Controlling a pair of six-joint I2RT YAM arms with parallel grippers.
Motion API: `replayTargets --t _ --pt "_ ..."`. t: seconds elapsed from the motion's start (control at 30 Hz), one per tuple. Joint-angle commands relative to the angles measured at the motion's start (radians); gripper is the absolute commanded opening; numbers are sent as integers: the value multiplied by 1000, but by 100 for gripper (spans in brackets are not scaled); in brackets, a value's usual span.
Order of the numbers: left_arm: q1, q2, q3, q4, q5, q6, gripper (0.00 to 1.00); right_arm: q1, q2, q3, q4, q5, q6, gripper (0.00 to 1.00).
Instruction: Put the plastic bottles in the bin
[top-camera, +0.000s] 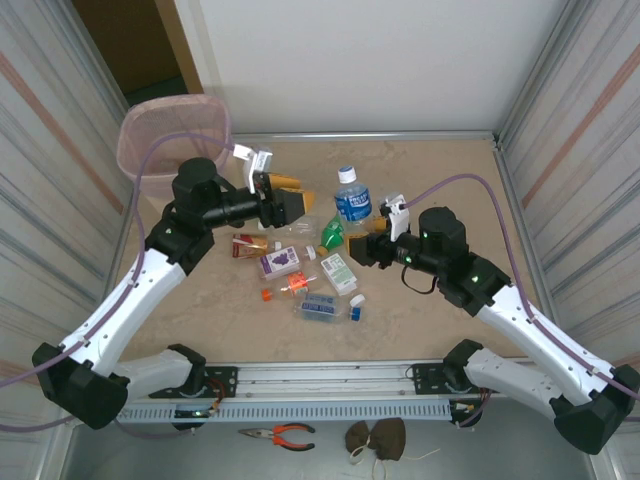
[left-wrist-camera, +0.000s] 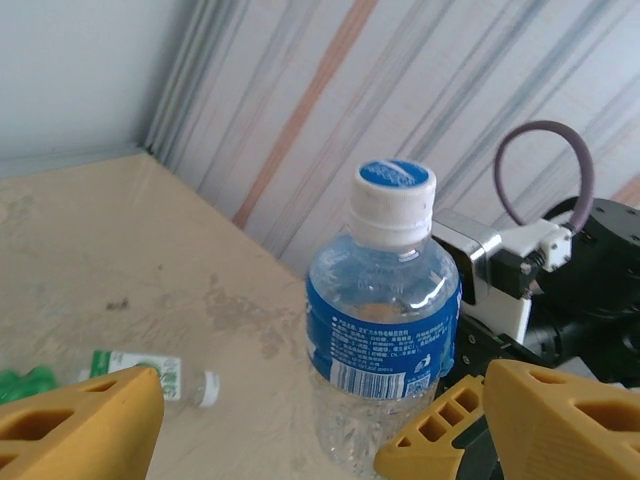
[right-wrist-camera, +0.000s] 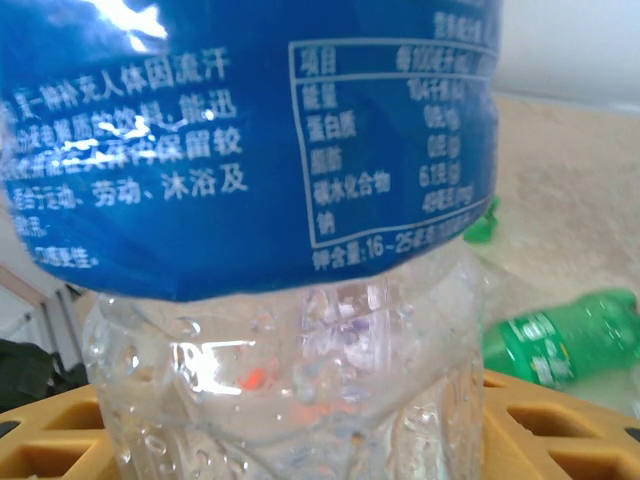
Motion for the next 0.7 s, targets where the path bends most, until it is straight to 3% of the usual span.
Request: replayTargets --t 0.0,0.33,0.67 --pt "-55 10 10 113 -10 39 85 14 -25 0 139 -63 33 59" --pt "-153 125 103 168 33 83 86 45 -22 33 155 -68 14 60" --pt "-170 159 133 188 74 70 73 54 -37 32 155 -39 14 60"
